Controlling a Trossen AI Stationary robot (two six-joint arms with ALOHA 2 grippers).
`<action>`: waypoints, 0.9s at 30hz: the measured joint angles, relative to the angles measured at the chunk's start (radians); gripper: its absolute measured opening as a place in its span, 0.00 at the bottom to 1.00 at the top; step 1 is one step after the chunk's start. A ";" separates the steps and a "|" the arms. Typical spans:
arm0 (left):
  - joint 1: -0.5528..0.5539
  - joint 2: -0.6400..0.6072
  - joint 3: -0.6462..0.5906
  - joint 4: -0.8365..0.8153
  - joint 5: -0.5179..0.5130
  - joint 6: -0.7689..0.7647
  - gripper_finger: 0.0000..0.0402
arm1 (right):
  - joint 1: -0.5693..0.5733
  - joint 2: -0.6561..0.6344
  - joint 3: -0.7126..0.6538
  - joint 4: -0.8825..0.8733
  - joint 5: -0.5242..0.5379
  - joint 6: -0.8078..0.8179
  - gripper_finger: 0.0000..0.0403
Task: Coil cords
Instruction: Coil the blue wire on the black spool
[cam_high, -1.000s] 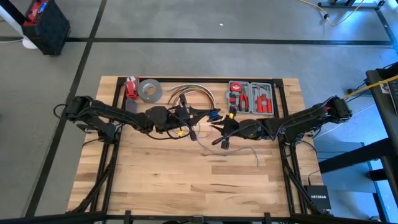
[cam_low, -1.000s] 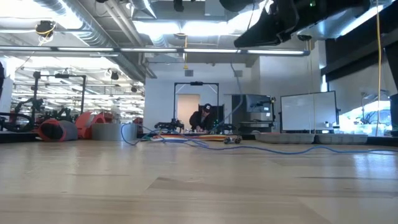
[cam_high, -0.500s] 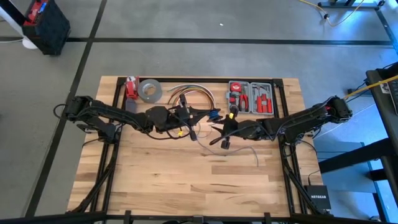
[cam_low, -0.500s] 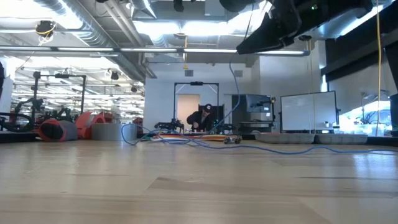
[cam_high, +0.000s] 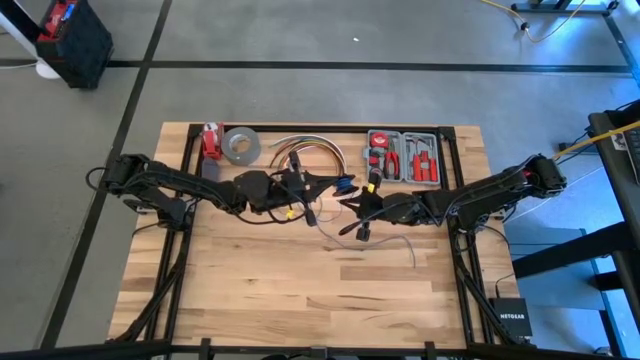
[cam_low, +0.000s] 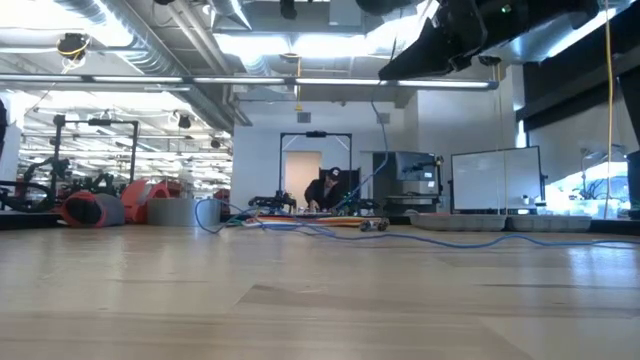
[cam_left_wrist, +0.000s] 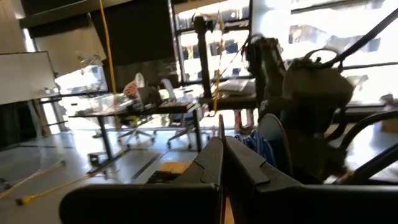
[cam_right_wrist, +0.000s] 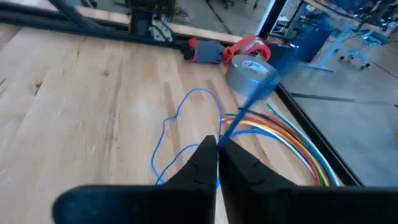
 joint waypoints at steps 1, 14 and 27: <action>0.000 0.000 0.000 0.014 0.017 -0.015 0.00 | 0.000 0.004 0.000 0.014 0.009 0.003 0.04; 0.030 0.000 0.000 0.061 0.004 -0.030 0.00 | 0.001 0.171 0.000 0.334 0.245 -0.082 0.02; 0.078 0.006 0.000 0.038 -0.066 -0.022 0.00 | 0.000 0.182 0.035 0.411 0.184 -0.073 0.01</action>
